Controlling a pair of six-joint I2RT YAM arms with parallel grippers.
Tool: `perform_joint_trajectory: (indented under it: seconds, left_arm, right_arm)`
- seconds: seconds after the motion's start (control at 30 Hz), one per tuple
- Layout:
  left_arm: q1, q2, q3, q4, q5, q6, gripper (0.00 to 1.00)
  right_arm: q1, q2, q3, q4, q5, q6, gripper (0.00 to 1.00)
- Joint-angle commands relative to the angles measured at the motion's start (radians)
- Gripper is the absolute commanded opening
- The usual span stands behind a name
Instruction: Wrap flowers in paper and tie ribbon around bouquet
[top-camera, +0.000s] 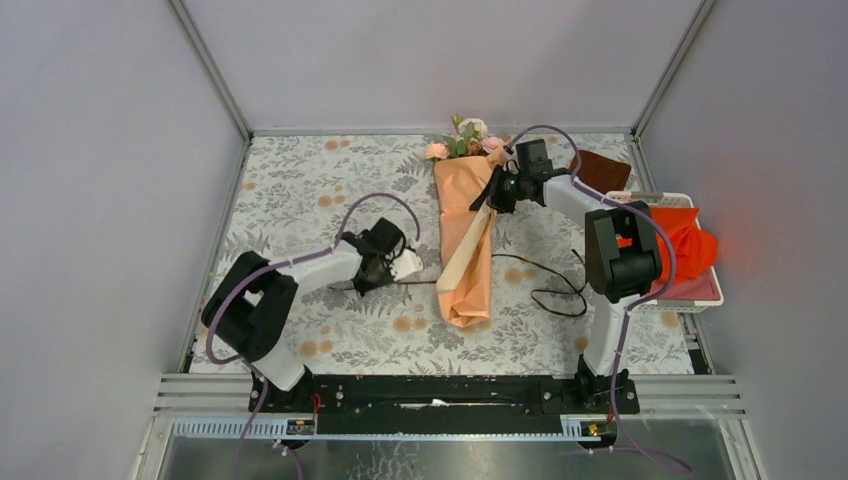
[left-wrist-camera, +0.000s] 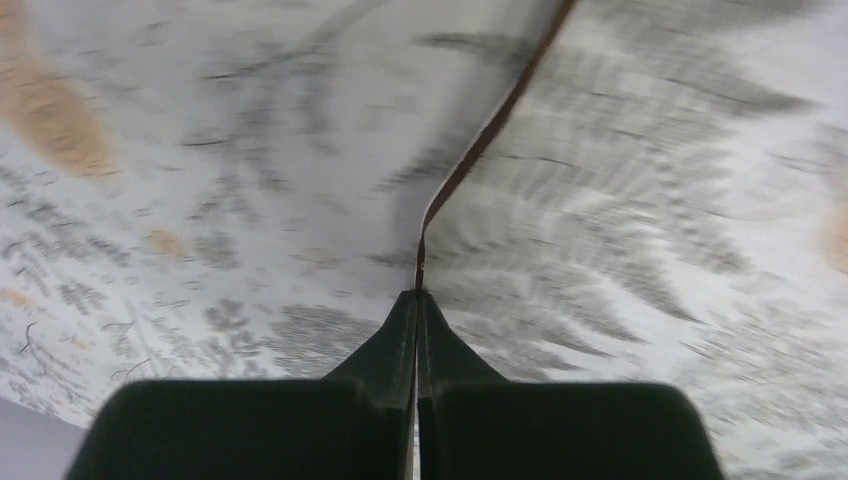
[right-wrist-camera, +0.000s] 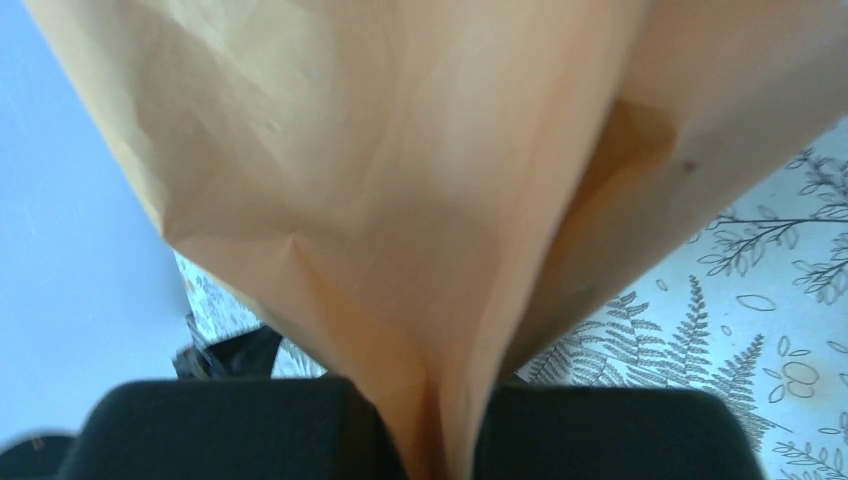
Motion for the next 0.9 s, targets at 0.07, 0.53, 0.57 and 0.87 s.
perform_joint_trajectory:
  seconds: [0.07, 0.53, 0.57, 0.87]
  left_arm:
    - [0.219, 0.129, 0.161, 0.132, 0.065, -0.022, 0.00]
    - [0.484, -0.207, 0.441, -0.173, 0.536, 0.005, 0.00]
    - [0.483, -0.229, 0.456, -0.194, 0.562, 0.009, 0.00]
    - [0.195, -0.124, 0.536, -0.172, 0.581, -0.098, 0.00]
  right_arm:
    - [0.003, -0.093, -0.060, 0.006, -0.111, -0.045, 0.00]
    - [0.185, -0.125, -0.378, 0.426, -0.050, 0.149, 0.00]
    - [0.198, -0.122, -0.394, 0.474, -0.039, 0.181, 0.00]
    - [0.327, -0.050, -0.430, 0.710, 0.078, 0.392, 0.04]
